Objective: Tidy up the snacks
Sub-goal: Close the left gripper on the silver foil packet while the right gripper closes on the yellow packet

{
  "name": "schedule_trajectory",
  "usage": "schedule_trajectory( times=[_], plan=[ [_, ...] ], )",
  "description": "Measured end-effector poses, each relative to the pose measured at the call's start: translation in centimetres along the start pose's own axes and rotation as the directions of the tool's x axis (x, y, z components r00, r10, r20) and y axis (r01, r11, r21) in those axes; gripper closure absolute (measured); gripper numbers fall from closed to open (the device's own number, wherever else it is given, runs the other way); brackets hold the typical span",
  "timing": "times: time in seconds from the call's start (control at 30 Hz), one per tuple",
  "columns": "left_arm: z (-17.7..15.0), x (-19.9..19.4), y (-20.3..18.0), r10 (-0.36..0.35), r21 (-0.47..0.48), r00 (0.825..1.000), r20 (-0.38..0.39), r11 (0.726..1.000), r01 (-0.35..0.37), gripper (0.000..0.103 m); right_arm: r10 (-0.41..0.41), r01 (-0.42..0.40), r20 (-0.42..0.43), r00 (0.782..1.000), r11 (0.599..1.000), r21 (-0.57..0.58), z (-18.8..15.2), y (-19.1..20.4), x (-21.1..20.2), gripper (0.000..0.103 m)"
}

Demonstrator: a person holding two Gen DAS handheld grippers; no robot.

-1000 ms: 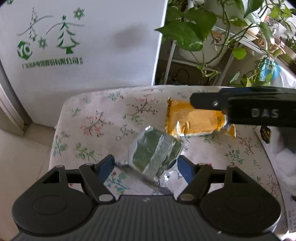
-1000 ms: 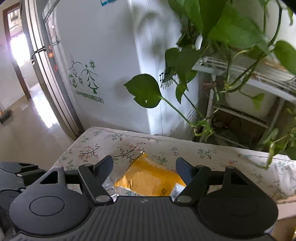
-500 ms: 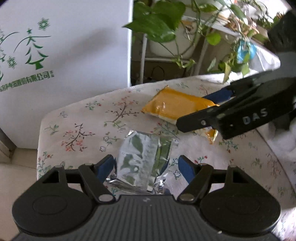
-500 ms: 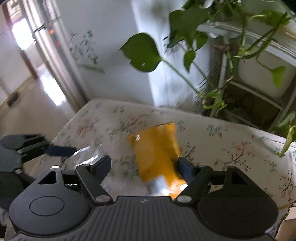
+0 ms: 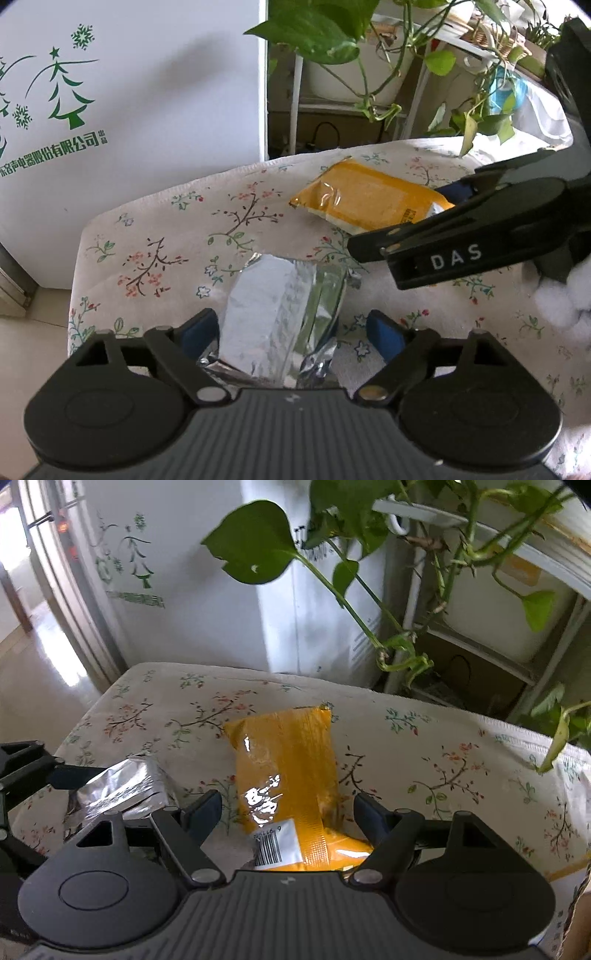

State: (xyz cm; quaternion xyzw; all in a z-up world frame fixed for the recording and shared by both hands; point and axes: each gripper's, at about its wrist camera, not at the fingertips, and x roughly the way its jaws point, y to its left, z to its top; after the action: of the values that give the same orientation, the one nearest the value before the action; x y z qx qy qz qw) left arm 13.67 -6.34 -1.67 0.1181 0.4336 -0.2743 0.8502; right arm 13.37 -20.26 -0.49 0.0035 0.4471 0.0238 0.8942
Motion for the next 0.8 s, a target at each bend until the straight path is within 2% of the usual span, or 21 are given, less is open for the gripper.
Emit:
schedule_trajectory(
  times=[0.17,0.27,0.3,0.33,0.63,0.8],
  plan=[
    [0.3,0.0,-0.3,0.017,-0.007,1.000,0.000,1.000,-0.017,0.019,-0.026,0.026,-0.004,1.000,0.999,0.022,-0.3,-0.1,0.4,0.024],
    [0.4,-0.1,-0.4,0.022,0.003,1.000,0.003,1.000,-0.022,0.031,-0.039,0.039,-0.005,0.999,0.999,0.017,-0.4,-0.1,0.0,0.035],
    [0.5,-0.2,-0.4,0.020,-0.001,1.000,0.002,1.000,-0.020,0.040,-0.043,0.043,-0.006,0.999,0.999,0.019,-0.5,0.0,-0.1,0.040],
    [0.6,-0.2,-0.4,0.010,-0.012,1.000,-0.003,1.000,-0.010,0.042,-0.044,0.044,-0.012,0.999,0.999,0.025,-0.5,0.0,-0.3,0.042],
    [-0.6,-1.6,-1.3,0.027,-0.053,0.999,-0.021,0.998,-0.028,0.043,-0.062,0.064,-0.032,0.998,0.995,0.081,-1.7,0.3,-3.3,0.044],
    [-1.4,-3.1,-1.6,0.040,-0.094,0.999,-0.009,0.995,-0.041,0.043,-0.091,0.093,-0.027,0.995,0.993,0.071,-2.8,0.9,-5.9,0.044]
  ],
)
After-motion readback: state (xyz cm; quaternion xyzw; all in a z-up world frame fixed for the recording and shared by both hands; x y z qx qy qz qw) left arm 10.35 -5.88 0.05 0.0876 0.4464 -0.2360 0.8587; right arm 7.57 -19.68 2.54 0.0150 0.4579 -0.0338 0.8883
